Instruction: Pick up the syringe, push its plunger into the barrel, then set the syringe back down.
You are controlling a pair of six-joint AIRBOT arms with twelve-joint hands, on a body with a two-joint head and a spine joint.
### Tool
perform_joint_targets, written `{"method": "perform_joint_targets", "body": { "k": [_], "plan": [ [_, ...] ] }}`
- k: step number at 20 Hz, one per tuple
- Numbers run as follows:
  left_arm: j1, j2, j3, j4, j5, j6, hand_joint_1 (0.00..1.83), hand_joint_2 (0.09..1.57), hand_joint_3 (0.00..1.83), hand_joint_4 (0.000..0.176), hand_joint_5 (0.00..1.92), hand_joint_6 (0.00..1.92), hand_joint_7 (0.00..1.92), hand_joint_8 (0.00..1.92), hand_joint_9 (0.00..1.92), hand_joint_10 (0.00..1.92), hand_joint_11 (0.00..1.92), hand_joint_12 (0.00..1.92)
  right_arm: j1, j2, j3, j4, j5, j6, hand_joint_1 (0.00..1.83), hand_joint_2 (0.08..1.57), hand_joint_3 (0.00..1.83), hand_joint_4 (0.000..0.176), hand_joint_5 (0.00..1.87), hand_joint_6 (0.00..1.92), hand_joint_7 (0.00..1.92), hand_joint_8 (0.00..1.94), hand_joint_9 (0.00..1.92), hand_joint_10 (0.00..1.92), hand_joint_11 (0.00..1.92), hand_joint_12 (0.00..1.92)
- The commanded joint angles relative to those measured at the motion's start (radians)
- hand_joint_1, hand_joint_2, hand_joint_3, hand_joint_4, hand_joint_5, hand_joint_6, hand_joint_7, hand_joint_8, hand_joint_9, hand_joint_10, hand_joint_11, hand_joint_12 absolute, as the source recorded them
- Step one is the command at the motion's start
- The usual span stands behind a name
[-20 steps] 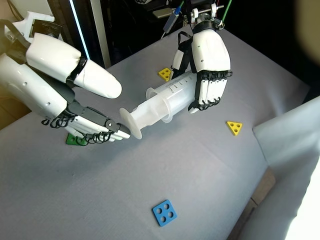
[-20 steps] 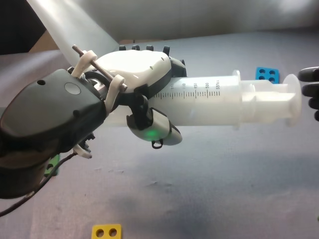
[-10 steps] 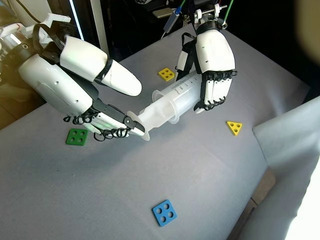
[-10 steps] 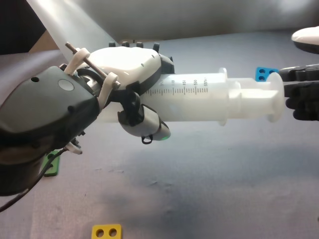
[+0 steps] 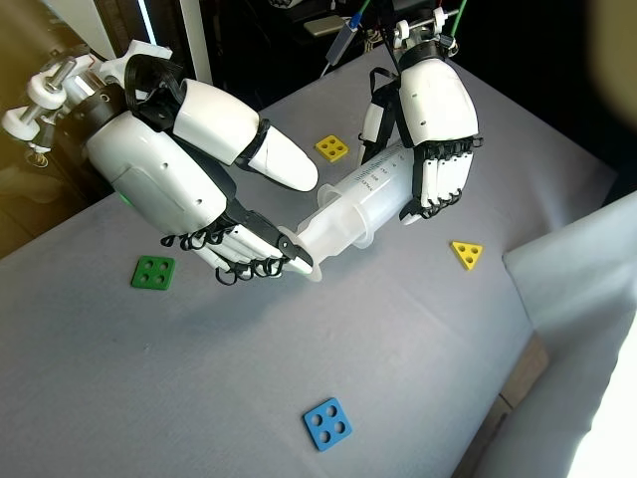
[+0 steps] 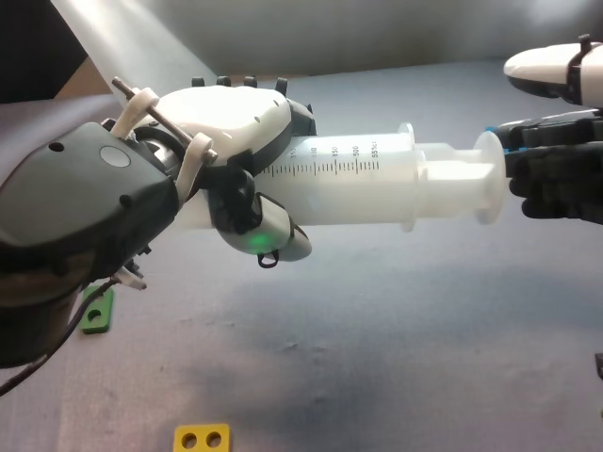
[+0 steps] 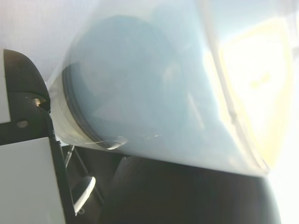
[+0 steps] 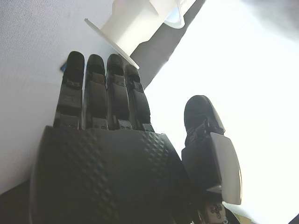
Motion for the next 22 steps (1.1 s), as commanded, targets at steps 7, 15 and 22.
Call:
{"method": "perform_joint_targets", "body": {
  "k": [7, 15, 22],
  "plan": [
    [-0.038, -0.007, -0.008, 0.079, -0.001, -0.039, 1.35, 1.19, 0.00, 0.000, 0.76, 1.14, 0.78, 1.40, 0.80, 1.34, 0.67, 1.04, 0.027, -0.061, -0.004, -0.003, 0.161, 0.009, 0.00, 1.26, 0.00, 0.000, 0.33, 0.00, 0.29, 0.00, 0.23, 0.01, 0.00, 0.54],
    [-0.041, -0.007, -0.007, 0.079, -0.001, -0.039, 1.35, 1.21, 0.00, 0.000, 0.72, 1.23, 0.76, 1.44, 0.77, 1.37, 0.65, 1.04, 0.036, -0.104, 0.018, -0.003, 0.194, 0.014, 0.00, 1.26, 0.00, 0.000, 0.29, 0.00, 0.27, 0.00, 0.21, 0.00, 0.00, 0.46],
    [-0.042, -0.003, -0.007, 0.079, -0.001, -0.039, 1.35, 1.20, 0.00, 0.000, 0.72, 1.25, 0.78, 1.40, 0.79, 1.34, 0.67, 1.02, 0.036, -0.104, 0.017, -0.003, 0.227, 0.014, 0.00, 1.26, 0.00, 0.000, 0.29, 0.00, 0.26, 0.00, 0.20, 0.00, 0.00, 0.43]
  ]
}}
